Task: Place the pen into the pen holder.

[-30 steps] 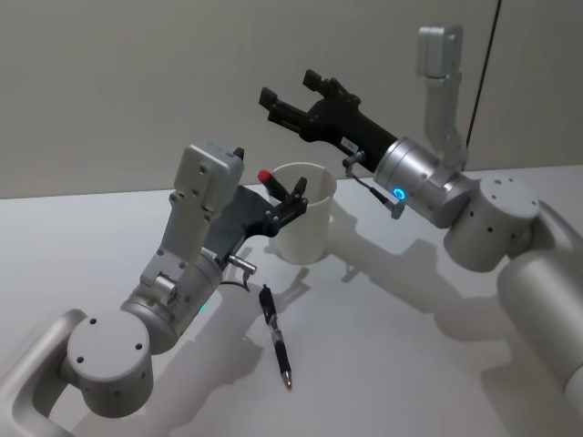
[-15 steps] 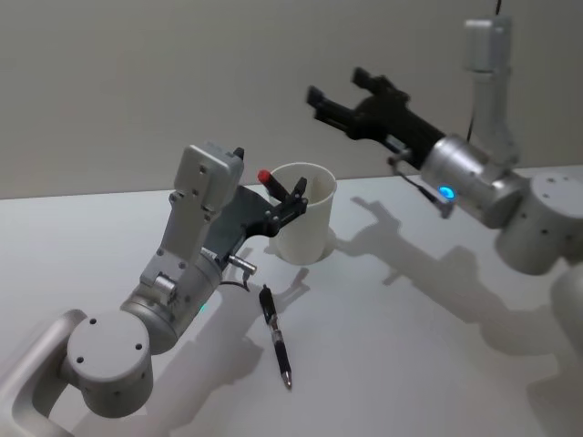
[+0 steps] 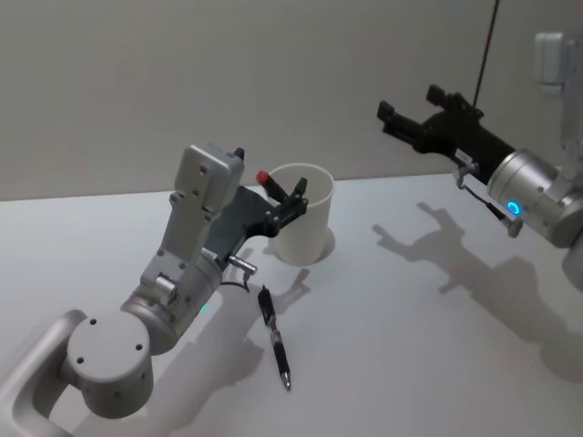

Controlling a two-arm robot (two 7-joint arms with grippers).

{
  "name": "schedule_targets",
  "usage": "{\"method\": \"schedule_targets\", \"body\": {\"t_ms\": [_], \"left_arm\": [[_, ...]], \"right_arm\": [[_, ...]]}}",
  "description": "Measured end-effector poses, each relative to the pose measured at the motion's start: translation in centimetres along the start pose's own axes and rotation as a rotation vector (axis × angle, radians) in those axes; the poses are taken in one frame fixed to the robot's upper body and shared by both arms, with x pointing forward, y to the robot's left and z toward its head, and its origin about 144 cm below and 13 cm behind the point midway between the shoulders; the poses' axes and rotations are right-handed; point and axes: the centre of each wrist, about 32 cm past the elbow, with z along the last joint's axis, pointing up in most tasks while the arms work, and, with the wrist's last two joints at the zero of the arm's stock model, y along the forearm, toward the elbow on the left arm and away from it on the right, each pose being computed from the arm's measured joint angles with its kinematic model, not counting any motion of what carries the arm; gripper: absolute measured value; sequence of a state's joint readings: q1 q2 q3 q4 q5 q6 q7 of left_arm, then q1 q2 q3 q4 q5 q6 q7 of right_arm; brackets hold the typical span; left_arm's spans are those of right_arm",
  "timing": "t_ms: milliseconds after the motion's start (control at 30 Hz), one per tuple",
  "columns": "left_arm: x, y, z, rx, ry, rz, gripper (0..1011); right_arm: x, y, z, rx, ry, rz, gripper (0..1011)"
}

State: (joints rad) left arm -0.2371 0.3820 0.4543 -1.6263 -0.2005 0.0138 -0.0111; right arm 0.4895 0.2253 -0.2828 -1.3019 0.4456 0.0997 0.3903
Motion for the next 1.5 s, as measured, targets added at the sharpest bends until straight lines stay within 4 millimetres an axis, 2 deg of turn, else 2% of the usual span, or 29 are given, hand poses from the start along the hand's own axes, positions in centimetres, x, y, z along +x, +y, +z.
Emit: {"method": "schedule_targets", "body": {"t_ms": [367, 933, 1500], "left_arm": [[0.0, 0.0, 0.0, 0.000, 0.000, 0.000, 1001], [0.0, 0.0, 0.0, 0.000, 0.000, 0.000, 1001], [0.0, 0.1, 0.1, 0.008, -0.002, 0.003, 1001]], "right_arm": [[-0.5, -1.1, -0.7, -0.006, -0.013, -0.025, 1002], [-2.5, -5.3, -2.6, -0.019, -0.063, -0.121, 1002], [-4.9, -9.4, -3.7, -0.025, -0.112, -0.206, 1001]]}}
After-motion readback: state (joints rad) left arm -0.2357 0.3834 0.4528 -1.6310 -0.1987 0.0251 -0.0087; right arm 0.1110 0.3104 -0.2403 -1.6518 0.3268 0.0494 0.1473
